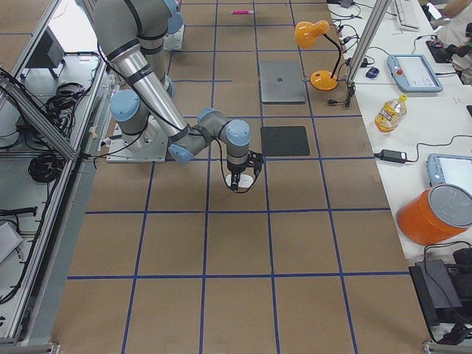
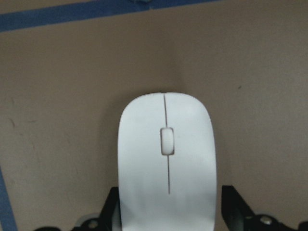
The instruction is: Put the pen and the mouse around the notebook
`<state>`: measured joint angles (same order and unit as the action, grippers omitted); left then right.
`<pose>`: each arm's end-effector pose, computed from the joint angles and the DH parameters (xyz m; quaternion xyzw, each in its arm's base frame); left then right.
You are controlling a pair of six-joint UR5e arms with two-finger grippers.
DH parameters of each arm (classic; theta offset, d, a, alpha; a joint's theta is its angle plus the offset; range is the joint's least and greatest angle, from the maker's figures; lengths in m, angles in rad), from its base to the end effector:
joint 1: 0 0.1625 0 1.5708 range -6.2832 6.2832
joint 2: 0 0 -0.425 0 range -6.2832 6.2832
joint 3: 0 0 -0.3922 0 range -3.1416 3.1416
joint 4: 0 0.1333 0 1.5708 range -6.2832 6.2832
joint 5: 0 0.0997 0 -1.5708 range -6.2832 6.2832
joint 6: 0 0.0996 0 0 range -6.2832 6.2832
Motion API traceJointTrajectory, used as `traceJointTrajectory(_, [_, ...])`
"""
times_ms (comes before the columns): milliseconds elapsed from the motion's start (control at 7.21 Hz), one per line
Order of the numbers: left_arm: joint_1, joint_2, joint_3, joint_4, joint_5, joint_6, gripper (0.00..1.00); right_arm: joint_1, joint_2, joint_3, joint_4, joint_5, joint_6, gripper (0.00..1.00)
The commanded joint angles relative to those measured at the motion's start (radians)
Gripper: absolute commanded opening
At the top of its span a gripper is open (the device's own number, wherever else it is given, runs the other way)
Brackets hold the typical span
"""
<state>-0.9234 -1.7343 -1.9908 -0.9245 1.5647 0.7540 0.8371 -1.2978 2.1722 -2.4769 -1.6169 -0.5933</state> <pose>0.1961 -0.4814 0.2726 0.0533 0.9981 -0.0260 0.0179 -0.2184 -0.4345 0.1746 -0.0705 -0.9971 -0.0017 0.0279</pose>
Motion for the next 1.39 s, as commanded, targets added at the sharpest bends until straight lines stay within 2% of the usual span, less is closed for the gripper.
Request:
traceJointTrajectory(0, [0.036,-0.065,-0.022,0.055,-0.009,-0.005,1.0,0.004,-0.003,0.0,-0.002,0.0,0.0,0.53])
traceJointTrajectory(139, [0.064,-0.098,-0.031,0.112,-0.009,-0.005,1.0,0.008,-0.018,-0.012,0.001,0.0,0.001,0.53])
traceJointTrajectory(277, [0.064,-0.12,-0.031,0.124,-0.009,-0.007,1.0,0.031,-0.03,-0.07,0.066,0.0,0.007,0.53])
traceJointTrajectory(554, [0.064,-0.151,-0.029,0.13,-0.011,-0.008,1.0,0.12,-0.011,-0.243,0.235,0.003,0.013,0.52])
traceJointTrajectory(693, [0.064,-0.165,-0.029,0.131,-0.011,-0.008,1.0,0.22,0.039,-0.344,0.271,0.014,0.036,0.52])
traceJointTrajectory(832, [0.064,-0.174,-0.028,0.136,-0.011,-0.008,1.0,0.316,0.107,-0.427,0.271,0.011,0.099,0.52])
traceJointTrajectory(970, [0.064,-0.192,-0.028,0.162,-0.009,-0.013,1.0,0.383,0.158,-0.463,0.269,0.017,0.193,0.51])
traceJointTrajectory(1109, [0.064,-0.206,-0.028,0.173,-0.012,-0.015,1.0,0.443,0.181,-0.466,0.253,0.084,0.296,0.51])
traceJointTrajectory(1248, [0.064,-0.217,-0.022,0.194,-0.047,-0.018,0.92,0.468,0.222,-0.471,0.215,0.097,0.332,0.51])
